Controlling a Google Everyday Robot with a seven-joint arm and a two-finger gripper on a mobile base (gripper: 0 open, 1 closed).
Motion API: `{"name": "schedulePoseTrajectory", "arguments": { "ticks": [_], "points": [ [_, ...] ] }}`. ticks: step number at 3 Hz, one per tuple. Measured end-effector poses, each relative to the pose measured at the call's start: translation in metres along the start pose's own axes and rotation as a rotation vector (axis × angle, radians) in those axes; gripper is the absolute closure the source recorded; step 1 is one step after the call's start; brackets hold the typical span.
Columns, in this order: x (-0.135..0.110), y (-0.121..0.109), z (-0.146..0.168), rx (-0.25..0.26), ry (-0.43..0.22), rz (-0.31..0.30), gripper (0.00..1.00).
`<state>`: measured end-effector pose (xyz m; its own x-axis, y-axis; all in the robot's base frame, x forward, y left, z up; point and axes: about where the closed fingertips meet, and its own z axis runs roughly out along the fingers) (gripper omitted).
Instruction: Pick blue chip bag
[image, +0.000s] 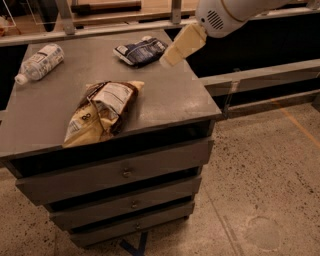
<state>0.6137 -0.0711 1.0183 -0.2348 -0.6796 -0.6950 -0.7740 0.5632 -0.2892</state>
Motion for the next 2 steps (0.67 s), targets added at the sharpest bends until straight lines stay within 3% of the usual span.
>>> {"name": "schedulePoseTrajectory", "arguments": {
  "ticks": [1,2],
  "points": [
    [0.003,0.0,0.005,0.006,-0.011,0.035,0.0],
    [0.006,-0.001,0.028,0.045,-0.026,0.067,0.0]
  ]
}}
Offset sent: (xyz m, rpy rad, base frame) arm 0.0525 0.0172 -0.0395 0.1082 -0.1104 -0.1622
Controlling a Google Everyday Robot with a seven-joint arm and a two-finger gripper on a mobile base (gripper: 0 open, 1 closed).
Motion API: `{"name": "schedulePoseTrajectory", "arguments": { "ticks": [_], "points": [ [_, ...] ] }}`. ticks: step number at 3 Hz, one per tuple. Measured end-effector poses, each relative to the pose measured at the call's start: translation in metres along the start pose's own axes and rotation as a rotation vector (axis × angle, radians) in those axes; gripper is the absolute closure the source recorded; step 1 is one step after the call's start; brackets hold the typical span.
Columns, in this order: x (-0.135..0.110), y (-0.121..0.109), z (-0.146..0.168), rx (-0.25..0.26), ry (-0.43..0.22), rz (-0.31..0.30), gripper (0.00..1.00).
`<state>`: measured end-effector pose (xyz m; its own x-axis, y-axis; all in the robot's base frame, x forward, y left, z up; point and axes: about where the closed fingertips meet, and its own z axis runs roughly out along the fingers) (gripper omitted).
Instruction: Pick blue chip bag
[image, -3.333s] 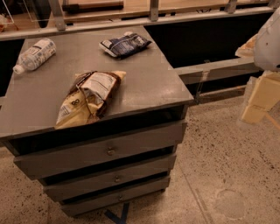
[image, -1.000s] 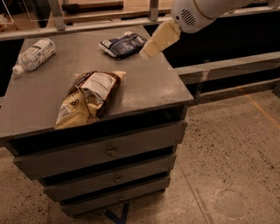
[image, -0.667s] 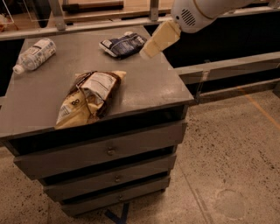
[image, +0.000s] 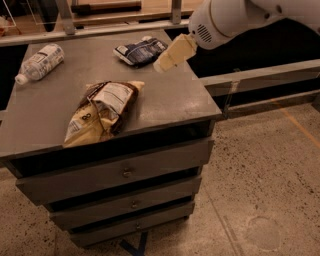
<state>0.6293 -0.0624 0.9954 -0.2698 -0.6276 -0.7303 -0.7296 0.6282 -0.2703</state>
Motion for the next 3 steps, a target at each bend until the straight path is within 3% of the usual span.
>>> {"name": "schedulePoseTrajectory", "arguments": {
  "ticks": [2,3],
  "points": [
    [-0.026,-0.023,0.057,0.109,-0.107,0.034,0.0],
    [-0.035,-0.026,0.095,0.093,-0.127,0.052,0.0]
  ]
}}
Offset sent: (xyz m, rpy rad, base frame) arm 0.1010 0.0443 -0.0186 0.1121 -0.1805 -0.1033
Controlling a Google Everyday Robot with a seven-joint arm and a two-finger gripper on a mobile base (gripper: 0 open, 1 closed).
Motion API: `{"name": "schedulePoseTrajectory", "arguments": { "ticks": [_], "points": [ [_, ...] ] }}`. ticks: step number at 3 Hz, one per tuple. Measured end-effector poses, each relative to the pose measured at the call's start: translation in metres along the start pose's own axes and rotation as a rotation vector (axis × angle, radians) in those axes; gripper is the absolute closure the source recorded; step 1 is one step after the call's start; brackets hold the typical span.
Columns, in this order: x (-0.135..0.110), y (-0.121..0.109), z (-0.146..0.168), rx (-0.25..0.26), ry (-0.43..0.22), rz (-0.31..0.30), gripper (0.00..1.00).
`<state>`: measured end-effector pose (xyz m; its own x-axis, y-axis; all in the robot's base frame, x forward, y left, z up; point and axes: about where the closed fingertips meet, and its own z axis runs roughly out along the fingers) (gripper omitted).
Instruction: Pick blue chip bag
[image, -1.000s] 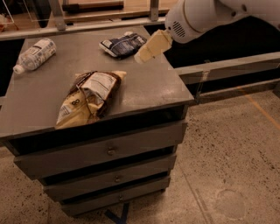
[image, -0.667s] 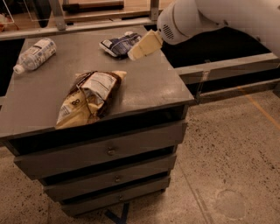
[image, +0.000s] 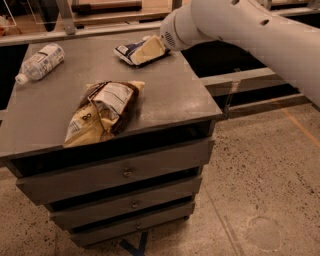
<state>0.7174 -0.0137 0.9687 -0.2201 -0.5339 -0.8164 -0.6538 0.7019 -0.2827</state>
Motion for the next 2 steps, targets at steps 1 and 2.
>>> {"name": "schedulePoseTrajectory", "arguments": {
  "ticks": [1,2],
  "points": [
    [-0.002,0.003,0.036,-0.02,-0.014,0.01,0.0],
    [-0.004,0.006,0.071,-0.032,-0.028,0.025,0.0]
  ]
}}
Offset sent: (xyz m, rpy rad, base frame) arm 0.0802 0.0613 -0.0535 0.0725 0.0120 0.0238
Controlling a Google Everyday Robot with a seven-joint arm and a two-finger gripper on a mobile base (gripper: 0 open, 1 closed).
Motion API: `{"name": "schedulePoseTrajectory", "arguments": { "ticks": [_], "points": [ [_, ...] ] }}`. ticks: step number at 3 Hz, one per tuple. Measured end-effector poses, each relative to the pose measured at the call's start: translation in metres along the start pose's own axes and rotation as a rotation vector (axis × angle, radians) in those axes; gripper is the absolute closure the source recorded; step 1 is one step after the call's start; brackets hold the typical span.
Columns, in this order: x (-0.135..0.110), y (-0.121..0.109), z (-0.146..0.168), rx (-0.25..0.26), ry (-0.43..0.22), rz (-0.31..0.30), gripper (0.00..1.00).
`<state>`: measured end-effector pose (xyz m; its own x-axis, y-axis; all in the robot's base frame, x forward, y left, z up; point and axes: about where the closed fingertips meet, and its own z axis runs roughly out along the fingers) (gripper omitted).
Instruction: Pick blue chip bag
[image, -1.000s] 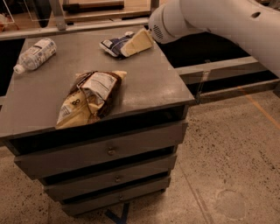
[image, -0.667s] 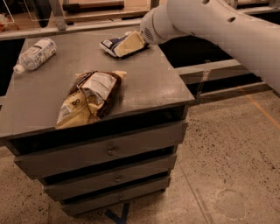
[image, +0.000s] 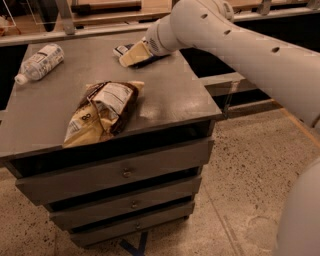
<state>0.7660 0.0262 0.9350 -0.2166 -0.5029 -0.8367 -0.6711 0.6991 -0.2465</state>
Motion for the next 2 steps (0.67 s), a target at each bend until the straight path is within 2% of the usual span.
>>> {"name": "schedulePoseTrajectory", "arguments": {
  "ticks": [2],
  "points": [
    [-0.001,-0.007,0.064,-0.002,-0.011,0.022,0.0]
  ]
}}
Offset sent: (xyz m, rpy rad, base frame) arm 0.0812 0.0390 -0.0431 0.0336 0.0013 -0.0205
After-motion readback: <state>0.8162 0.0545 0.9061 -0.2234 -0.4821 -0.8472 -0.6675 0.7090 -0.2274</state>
